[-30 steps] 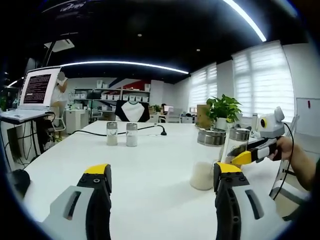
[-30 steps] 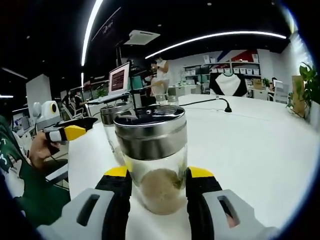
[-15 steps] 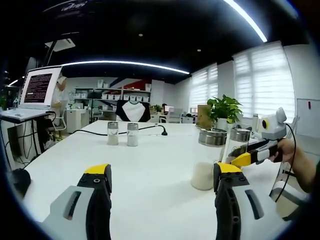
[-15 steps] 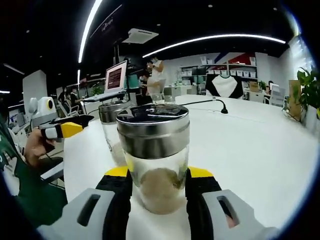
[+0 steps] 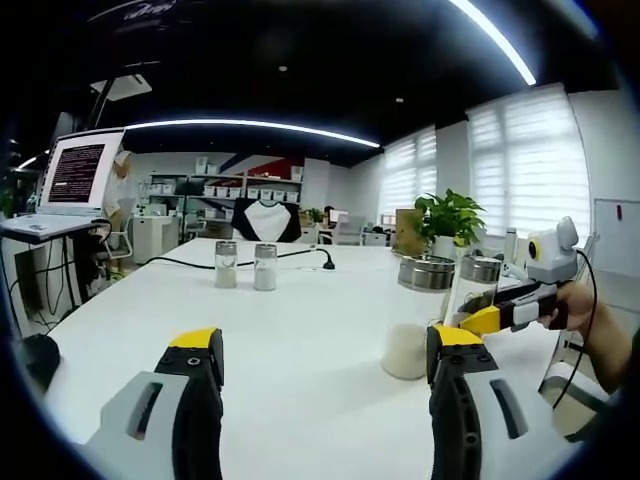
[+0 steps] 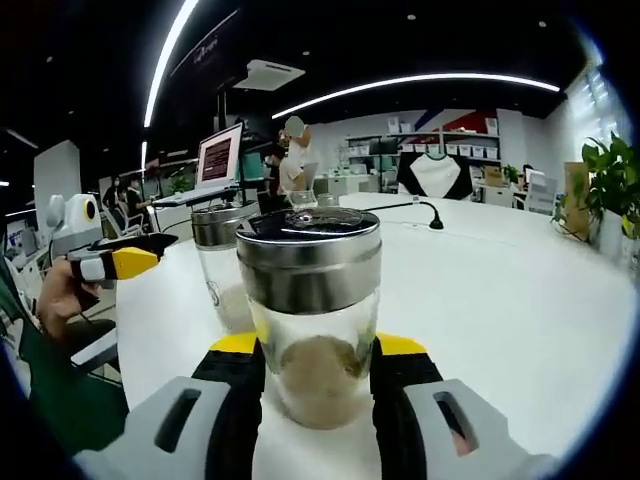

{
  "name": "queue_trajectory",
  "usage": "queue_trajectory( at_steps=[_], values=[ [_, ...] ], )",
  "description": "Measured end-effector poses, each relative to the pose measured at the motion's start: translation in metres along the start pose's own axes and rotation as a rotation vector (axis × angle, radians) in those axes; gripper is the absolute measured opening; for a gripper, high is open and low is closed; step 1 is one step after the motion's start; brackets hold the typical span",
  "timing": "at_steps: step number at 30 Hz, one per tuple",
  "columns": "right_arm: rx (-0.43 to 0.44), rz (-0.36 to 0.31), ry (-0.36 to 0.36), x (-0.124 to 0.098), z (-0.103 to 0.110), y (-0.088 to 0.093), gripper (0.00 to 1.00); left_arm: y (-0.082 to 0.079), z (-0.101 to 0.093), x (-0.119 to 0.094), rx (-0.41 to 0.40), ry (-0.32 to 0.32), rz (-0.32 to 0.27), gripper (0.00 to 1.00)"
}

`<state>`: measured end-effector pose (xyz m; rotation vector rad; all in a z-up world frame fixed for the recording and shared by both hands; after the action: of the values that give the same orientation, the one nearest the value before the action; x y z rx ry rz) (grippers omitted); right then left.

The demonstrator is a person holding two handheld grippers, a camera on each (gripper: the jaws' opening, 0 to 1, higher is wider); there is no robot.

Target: Rotate the seasoning bottle until the label or dispensing opening points toward the visible target arrow and the bottle remains upright within the marked orientation range

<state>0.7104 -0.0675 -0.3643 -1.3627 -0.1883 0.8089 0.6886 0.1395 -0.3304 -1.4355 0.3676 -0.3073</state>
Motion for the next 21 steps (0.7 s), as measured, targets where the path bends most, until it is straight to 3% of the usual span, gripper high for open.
queue_trajectory(
  at_steps=[21],
  values=[
    [0.021,-0.047,0.118,0.0015,0.0014,0.0008,0.40,-0.0003,0.0005,-0.0012,-0.017,0.001,-0.006,0.88]
  ],
)
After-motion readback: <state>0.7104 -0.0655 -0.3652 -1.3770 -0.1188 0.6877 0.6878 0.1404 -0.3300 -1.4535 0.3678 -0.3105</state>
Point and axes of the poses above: the point that each gripper's makers call its tool centre point, and the gripper's own axes: x roughly forward along the fingers, z roughly to its left, y roughly out of its underside, the point moved 2 cm from there along -x, roughly backward along the fingers, and after that the axes turned 11 degrees about x, right-handed, at the moved point
